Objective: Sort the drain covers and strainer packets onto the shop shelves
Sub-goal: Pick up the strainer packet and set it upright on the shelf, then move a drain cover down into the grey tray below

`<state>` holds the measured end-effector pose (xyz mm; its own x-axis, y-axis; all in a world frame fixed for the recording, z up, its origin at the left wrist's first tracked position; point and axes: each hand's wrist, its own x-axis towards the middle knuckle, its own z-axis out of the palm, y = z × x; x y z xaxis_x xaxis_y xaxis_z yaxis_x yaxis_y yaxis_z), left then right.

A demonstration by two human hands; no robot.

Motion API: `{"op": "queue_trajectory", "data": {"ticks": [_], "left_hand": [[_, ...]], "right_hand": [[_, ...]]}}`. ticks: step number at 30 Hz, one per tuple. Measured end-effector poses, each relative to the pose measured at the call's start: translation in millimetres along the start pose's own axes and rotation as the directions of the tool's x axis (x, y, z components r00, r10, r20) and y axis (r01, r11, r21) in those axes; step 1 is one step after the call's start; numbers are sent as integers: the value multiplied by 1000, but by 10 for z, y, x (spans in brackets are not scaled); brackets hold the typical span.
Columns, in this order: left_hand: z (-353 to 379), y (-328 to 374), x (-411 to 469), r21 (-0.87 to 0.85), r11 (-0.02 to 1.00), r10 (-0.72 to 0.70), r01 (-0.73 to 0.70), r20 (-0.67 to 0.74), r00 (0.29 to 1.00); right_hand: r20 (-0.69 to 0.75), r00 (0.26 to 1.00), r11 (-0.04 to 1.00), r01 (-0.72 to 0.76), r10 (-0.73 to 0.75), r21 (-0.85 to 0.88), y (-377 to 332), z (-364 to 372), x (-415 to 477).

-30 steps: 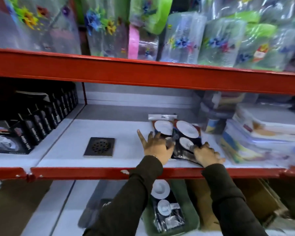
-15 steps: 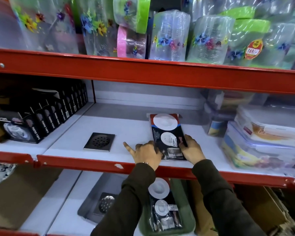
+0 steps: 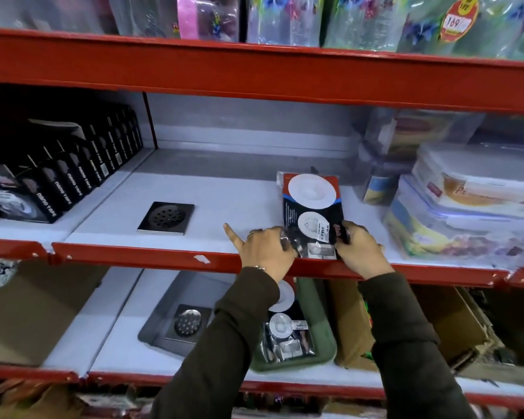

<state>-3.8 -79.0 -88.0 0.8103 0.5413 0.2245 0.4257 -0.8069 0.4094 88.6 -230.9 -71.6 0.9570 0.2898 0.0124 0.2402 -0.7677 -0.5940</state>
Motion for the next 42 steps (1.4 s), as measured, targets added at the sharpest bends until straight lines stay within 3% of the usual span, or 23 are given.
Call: {"op": "queue_trajectory", "data": {"ticks": [3,6,11,15,18,21,23,28,32,35,37,39,42], "left_hand": [[-26,-169,11,24,999,44,-44,-14,999],[-162,-494,40,24,999,40,-38,-84,996],[-568,-1559,217,73,997,39,-22,-237,971],[-876,-2478,290,148,989,67,-22,-308,949],[-1024,-2967,364,232,967,173,-108,-284,943],[-1046,-3144,434,276,935,300,-221,-285,911],[-1013,-3184,456,309,921,337,-238,-326,883],[-927,-3252,495,328,910,378,-254,-405,833],[-918,-3244,497,336,905,389,-260,-408,826],[-920,-3246,475,336,902,397,-272,-394,829],[-888,-3276,495,324,902,400,-285,-385,832],[-882,-3265,496,334,895,417,-295,-397,818],[-856,-3272,534,356,890,423,-286,-406,810]], "right_hand": [[-151,988,1000,-16,14,-11,-133,19,-72],[-274,960,996,74,-57,53,-319,70,-148],[-296,919,938,313,-260,147,-850,336,-204],[-159,869,869,486,-469,92,-1425,705,-186],[112,830,838,542,-546,64,-1967,1075,-147],[411,786,848,528,-462,-56,-2393,1394,-27],[520,778,875,470,-351,-113,-2591,1551,102],[584,767,893,424,-266,-150,-2800,1662,312],[394,828,866,482,-399,-136,-2848,1405,86],[271,803,830,557,-530,-28,-2791,1113,-353],[349,769,825,564,-536,25,-2657,1022,-707],[493,748,867,498,-445,27,-2450,1104,-1055],[747,622,900,430,-237,-73,-2084,1722,-1263]]}}
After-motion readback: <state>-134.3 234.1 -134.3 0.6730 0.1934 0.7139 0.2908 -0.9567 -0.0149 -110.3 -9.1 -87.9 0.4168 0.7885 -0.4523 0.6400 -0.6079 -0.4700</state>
